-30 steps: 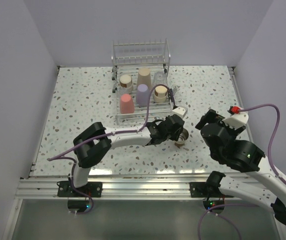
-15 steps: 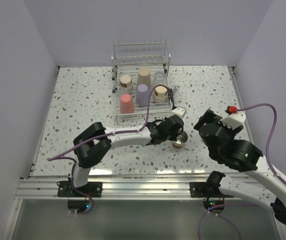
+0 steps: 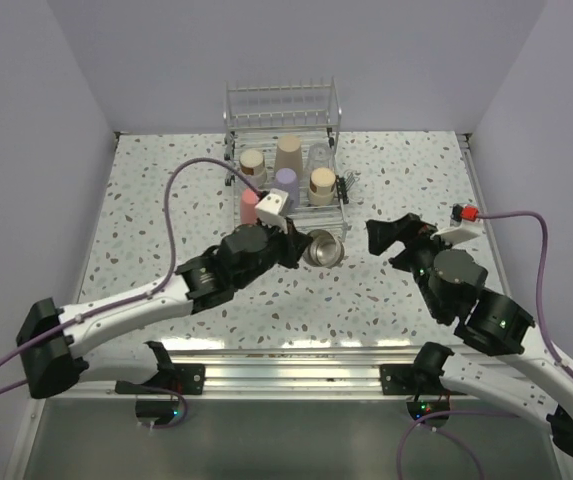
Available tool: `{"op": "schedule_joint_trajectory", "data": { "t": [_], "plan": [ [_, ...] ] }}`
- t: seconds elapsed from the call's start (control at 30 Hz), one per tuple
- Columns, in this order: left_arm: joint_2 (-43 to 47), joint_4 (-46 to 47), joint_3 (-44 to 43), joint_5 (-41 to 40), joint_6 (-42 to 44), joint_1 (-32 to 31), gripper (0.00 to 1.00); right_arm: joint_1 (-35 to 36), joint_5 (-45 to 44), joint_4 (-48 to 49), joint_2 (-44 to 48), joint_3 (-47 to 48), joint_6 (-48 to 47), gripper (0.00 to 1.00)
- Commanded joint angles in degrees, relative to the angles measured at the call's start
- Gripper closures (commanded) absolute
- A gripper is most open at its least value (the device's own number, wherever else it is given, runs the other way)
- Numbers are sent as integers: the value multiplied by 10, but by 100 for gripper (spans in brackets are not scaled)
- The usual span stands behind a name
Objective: Load the cups into the dish rack
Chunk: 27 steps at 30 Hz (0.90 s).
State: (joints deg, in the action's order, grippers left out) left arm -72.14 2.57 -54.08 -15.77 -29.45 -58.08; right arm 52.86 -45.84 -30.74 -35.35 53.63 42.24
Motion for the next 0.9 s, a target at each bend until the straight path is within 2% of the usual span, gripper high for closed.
{"op": "schedule_joint_trajectory", "data": {
  "t": [0.0,0.03,0.07,0.1,0.17,0.33,0.5,0.57,0.87],
  "plan": [
    [106,118,76,-12,8,3,100,1,144,203,3,-36,19,2],
    [133,138,97,-12,9,4,100,1,160,240,7,-67,51,2],
    [182,163,118,-7,10,5,100,1,192,332,13,-88,64,2],
    [204,203,153,-2,13,5,100,1,201,376,23,-107,80,2],
    [259,225,180,4,13,6,100,1,216,473,26,-153,128,2],
    [351,291,266,-15,4,6,100,1,237,567,-14,-195,219,2],
    [394,350,319,-39,-10,6,100,1,260,740,-75,-265,333,2],
    [397,378,335,-37,-13,7,100,1,266,777,-106,-280,368,2],
    [365,506,369,-6,-12,6,100,2,296,810,-155,-274,415,2]
  ]
}}
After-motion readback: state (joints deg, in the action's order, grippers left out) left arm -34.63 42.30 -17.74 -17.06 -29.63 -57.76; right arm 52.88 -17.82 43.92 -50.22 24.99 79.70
